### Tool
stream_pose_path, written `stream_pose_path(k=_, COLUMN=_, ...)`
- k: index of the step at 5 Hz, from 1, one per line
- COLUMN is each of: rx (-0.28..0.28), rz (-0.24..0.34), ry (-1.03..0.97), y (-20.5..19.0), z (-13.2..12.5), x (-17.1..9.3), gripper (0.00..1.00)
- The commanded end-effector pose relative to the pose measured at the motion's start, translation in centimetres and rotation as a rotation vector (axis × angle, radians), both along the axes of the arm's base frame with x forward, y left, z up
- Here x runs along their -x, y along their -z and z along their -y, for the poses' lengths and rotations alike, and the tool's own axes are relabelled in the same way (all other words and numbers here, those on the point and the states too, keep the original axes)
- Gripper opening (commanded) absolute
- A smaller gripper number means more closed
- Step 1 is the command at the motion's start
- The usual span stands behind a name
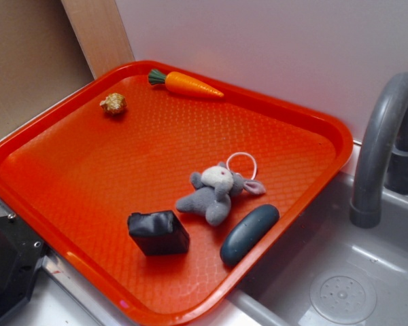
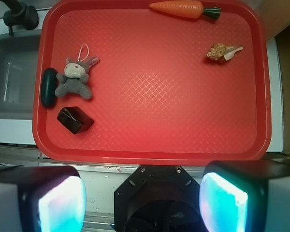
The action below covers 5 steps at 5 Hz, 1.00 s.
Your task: Grab the black box.
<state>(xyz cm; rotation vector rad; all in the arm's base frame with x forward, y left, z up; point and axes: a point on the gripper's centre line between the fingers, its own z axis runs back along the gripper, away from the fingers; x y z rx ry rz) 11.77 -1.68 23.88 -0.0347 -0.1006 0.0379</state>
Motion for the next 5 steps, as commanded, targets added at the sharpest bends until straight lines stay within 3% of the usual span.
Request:
stream_pose_path(k=1, rx=0.0, rz=0.0, ry=0.0, y=0.0, z=0.0, x=0.0, gripper=1.0)
stream_pose_path(k=2, rx=-0.049, rz=-0.022, ry=0.103, y=4.5, z=1.6, x=-3.4, gripper=1.0)
stream_pose_path(k=3, rx=-0.083, rz=-0.013, ry=0.181, y=7.4, z=3.0, x=-5.2, gripper=1.0)
stream_pose_path(k=4, rx=-0.105, rz=0.065, ry=0.41, y=9.4, z=6.2, x=-5.7, gripper=1.0)
stream_pose_path(k=5, rx=-0.101, rz=0.12, ry=0.61, y=10.2, z=10.0, x=-3.8, gripper=1.0)
